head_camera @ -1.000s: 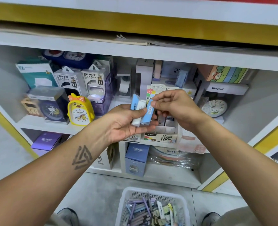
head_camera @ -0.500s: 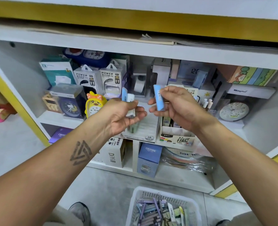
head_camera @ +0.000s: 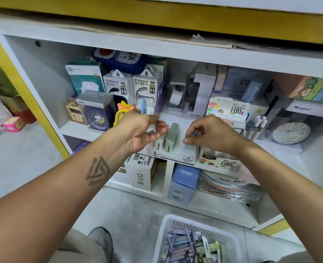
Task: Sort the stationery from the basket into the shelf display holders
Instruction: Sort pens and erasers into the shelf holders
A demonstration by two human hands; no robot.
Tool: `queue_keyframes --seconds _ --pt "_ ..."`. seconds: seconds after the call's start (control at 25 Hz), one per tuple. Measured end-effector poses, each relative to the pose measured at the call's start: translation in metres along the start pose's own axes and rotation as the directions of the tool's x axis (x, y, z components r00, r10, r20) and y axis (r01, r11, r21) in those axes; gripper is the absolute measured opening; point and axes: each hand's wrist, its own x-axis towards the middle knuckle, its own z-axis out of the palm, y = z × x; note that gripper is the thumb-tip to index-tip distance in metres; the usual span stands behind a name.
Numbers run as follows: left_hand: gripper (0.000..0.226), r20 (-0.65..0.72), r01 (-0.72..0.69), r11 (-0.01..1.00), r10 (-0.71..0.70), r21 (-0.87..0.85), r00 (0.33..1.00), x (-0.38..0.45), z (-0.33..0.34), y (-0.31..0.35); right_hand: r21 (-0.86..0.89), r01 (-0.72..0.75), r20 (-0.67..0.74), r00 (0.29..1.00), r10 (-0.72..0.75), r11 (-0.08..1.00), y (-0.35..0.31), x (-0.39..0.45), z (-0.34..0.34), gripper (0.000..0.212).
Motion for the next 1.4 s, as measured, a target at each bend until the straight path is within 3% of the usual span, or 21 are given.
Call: queue_keyframes --seconds 0.08,0.16,0.28,0.68,0.84,1.04,1.08,1.16,1.2,1.28,1.4 --pt "0.034 0.006 0.018 1.000 -0.018 0.018 1.000 -0.001 0.001 -0.002 -0.165 0.070 0.041 0.997 -0.064 0.984 -0.001 -0.001 0.004 0.006" --pt "0.033 0.010 0.032 0.999 -0.032 0.031 0.999 -0.002 0.001 -0.003 -0.280 0.137 0.077 0.990 -0.120 0.950 -0.002 -0.003 0.008 0.019" --pt "0.031 0.007 0.032 0.999 -0.033 0.037 0.999 -0.002 0.000 -0.002 -0.294 0.155 0.118 0.985 -0.125 0.943 -0.004 -0.007 0.011 0.029" --pt "0.020 0.032 0.049 0.998 -0.050 0.038 0.998 -0.001 -0.002 -0.005 -0.444 0.171 0.158 0.981 -0.111 0.880 -0.007 -0.010 0.015 0.033" --pt "0.017 0.121 0.121 0.992 -0.124 0.027 0.985 -0.005 0.001 -0.005 -0.354 0.113 0.139 0.988 -0.067 0.928 -0.011 -0.011 0.021 0.012" --pt "0.028 0.229 0.198 0.978 -0.178 -0.067 0.957 -0.007 0.003 -0.002 -0.411 0.107 0.058 0.994 -0.091 0.905 -0.012 -0.013 0.026 0.010" --pt "0.028 0.248 0.205 0.977 -0.185 -0.056 0.951 -0.008 0.004 -0.003 -0.372 0.093 0.016 0.995 -0.094 0.923 -0.012 -0.012 0.024 0.012" --pt "0.026 0.274 0.209 0.978 -0.200 -0.003 0.941 -0.011 0.007 -0.005 -0.036 0.019 -0.092 0.996 -0.022 0.999 -0.014 -0.011 0.016 0.016" --pt "0.024 0.277 0.203 0.979 -0.202 0.023 0.939 -0.012 0.008 -0.007 0.210 -0.035 -0.112 0.992 0.060 0.977 -0.017 -0.010 0.011 0.019" --pt "0.023 0.276 0.183 0.982 -0.190 0.054 0.942 -0.013 0.011 -0.009 0.582 -0.117 -0.036 0.985 0.170 0.804 -0.023 -0.011 0.006 0.017" --pt "0.025 0.258 0.161 0.981 -0.185 0.109 0.948 -0.011 0.017 -0.012 0.633 -0.120 -0.023 0.985 0.173 0.765 -0.026 -0.013 0.007 0.016"
